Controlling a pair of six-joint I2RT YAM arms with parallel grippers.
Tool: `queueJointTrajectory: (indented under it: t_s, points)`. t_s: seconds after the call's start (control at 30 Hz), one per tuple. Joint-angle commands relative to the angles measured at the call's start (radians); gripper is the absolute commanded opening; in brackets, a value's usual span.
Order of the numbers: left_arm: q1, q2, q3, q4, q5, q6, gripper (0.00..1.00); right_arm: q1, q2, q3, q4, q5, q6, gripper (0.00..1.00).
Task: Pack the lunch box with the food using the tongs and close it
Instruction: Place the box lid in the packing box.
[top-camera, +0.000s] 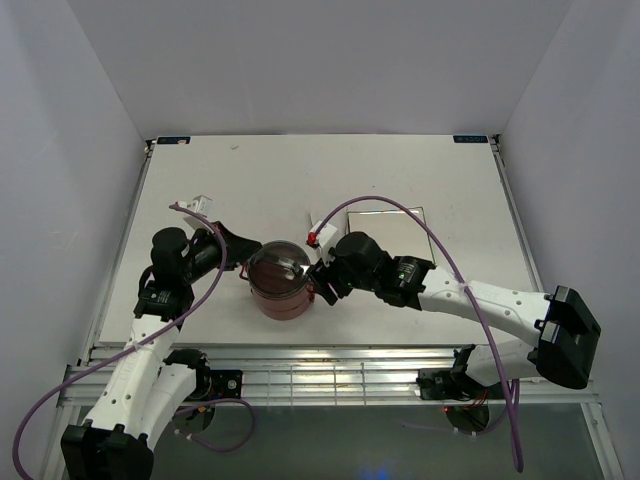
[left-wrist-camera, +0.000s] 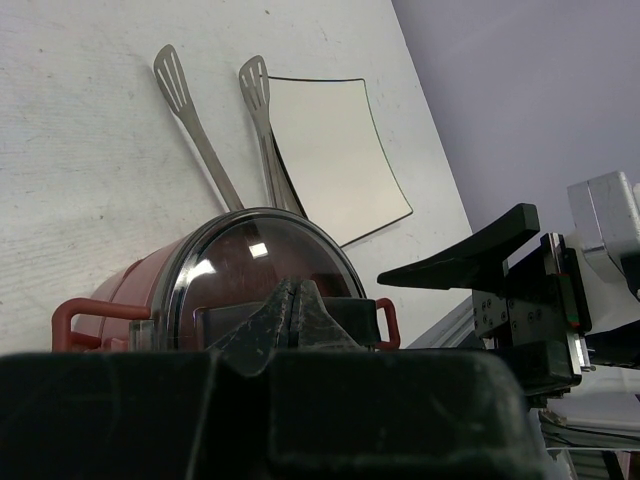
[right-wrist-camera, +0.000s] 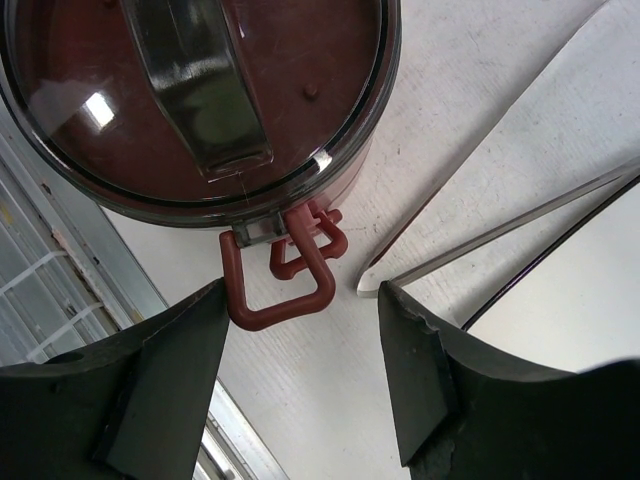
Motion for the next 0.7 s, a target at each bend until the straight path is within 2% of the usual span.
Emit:
queueJointTrajectory:
  t_s: [0.0, 0.67]
  points:
    - [-0.004, -0.015, 0.012, 0.01, -0.001, 0.003, 0.0, -0.008, -0.016, 0.041, 0.002, 0.023, -0.016, 0.66]
    - [-0.003, -0.015, 0.018, 0.002, -0.018, 0.01, 0.0, -0.033, 0.004, 0.049, 0.002, -0.01, -0.028, 0.65]
